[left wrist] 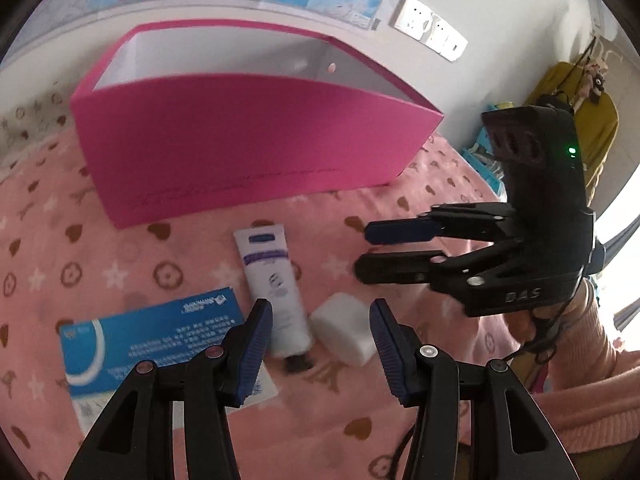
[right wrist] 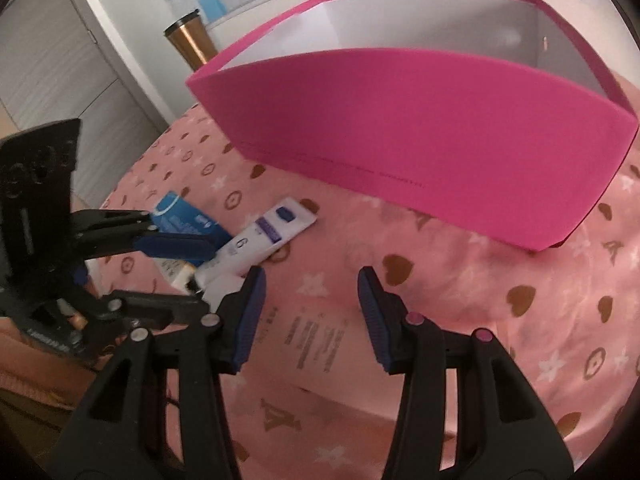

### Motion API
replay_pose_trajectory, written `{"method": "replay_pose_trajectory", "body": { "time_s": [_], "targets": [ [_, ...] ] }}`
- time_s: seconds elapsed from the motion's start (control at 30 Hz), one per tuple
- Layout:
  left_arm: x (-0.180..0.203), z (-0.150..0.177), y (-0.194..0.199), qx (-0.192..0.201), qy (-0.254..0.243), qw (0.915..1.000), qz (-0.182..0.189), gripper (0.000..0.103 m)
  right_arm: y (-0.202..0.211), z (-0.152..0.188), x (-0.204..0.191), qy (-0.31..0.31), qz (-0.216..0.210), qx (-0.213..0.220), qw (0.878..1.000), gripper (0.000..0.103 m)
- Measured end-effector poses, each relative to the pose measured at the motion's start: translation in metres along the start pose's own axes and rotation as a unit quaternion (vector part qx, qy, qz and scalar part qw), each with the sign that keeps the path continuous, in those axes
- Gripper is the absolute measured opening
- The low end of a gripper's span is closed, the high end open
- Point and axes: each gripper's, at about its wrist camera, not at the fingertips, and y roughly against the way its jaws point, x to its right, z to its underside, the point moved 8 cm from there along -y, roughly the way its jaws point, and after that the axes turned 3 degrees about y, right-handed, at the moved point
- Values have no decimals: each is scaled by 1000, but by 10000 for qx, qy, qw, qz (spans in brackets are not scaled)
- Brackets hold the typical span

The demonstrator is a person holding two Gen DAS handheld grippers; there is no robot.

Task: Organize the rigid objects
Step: 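Move the right gripper to the white tube with purple label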

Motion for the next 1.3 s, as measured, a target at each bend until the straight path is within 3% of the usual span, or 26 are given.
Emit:
{"method": "replay_pose_trajectory", "body": {
  "time_s": [0.3,0.6,0.7,0.77,0.87,1.0,1.07,1.3],
  "targets": [
    [-14,12,8,17,2,9995,-322,52,7,10,-6,95,-120,-130,9998,50],
    [-6,0,-19,-250,-280,9977,-560,51,11,2,3,-196,-89,89,9997,50],
    [-8,-5,-28,-331,-302,9972,-599,44,16,4,9,-278,-47,133,9995,50],
    [-9,-10,-34,-319,-389,9965,-673,29,18,5,13,-337,-14,149,9993,50],
    [-3,-19,-38,-237,-575,9955,-718,26,20,7,19,-430,27,165,9989,50],
    [19,-33,-43,-108,-919,9948,-418,25,23,8,28,-576,46,236,9980,50],
    [24,-36,-40,11,-1002,9940,-437,26,23,8,30,-627,61,251,9977,50],
    [-3,-20,-9,189,-227,9981,-543,34,18,5,38,-719,162,342,9967,50]
  ]
}}
